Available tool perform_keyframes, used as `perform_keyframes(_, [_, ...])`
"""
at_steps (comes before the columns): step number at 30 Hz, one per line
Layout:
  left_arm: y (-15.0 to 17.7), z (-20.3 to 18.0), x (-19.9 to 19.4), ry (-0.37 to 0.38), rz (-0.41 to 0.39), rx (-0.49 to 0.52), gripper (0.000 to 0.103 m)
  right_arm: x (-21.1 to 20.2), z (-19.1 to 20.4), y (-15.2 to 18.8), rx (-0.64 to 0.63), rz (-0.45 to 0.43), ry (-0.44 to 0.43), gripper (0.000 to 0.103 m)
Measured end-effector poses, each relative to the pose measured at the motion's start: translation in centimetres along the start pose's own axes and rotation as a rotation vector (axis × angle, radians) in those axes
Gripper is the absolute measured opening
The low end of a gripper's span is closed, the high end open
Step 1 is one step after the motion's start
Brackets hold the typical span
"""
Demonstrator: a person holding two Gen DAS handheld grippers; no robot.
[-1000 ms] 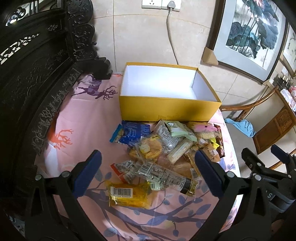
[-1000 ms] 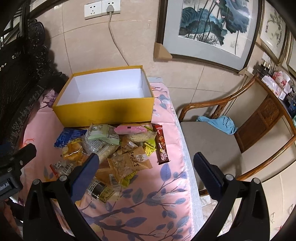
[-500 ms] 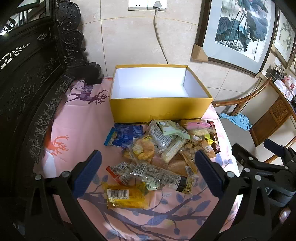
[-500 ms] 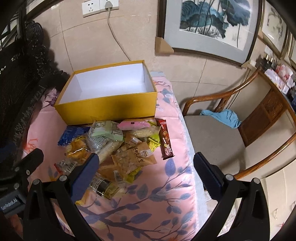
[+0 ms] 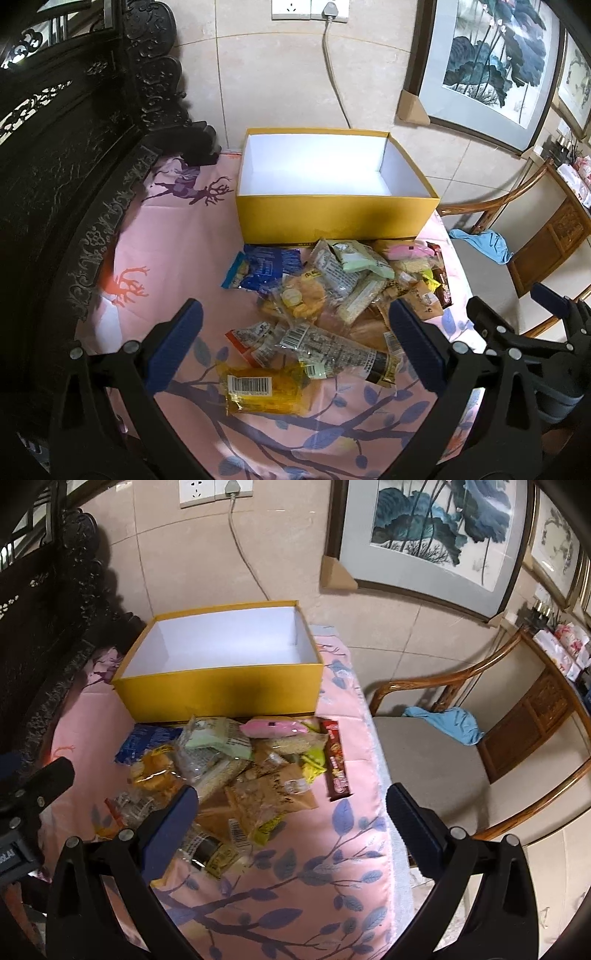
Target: Organize snacks
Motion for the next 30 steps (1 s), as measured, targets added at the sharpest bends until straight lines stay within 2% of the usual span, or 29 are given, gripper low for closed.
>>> perform_keyframes(11, [0.0,0.0,0.1,0.012,-0.004,0.007,0.101,-0.1,-0.8,0.0,0.031,0.004,0.001,0.102])
perform_keyframes(25, [-0.2,1.0,0.5,0.004,0.000,0.004,0.101,0.0,0.2,0.0,-0.028,-0.011,-0.022,0.102])
perform_keyframes(27, [0.2,1.6,0.4,0.015,-0.015,0.011,0.101,0.2,1.0,0.2,-0.085,-0.077,-0.094,0.102])
perform_keyframes(28, [0.7,2.1,0.4,0.018,-0.021,0.017,0.101,0.9,2.1,0.7,-0.176,-0.109,-0.166,0.102])
perform_keyframes(29, [1.7,3.1,0.3,0.011,-0.030,0.032,0.101,2.4,3.7,1.5,-0.311,-0.076,-0.292,0.102])
perform_keyframes(30, [2.6,3.9,0.2,-0.005,-0.043,0.042,0.101,4.0,5.3,2.7,-0.441,0.006,-0.357,0.102])
Point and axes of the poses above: each gripper's, at about its wrist camera, not at the fingertips, and x roughly the way its jaws point, z to its left, y to its underside, the point moved 2 cm from there along x, roughly the way its jaws point, and after that the axes turned 2 degrees about -x, right-handed, at the moved point
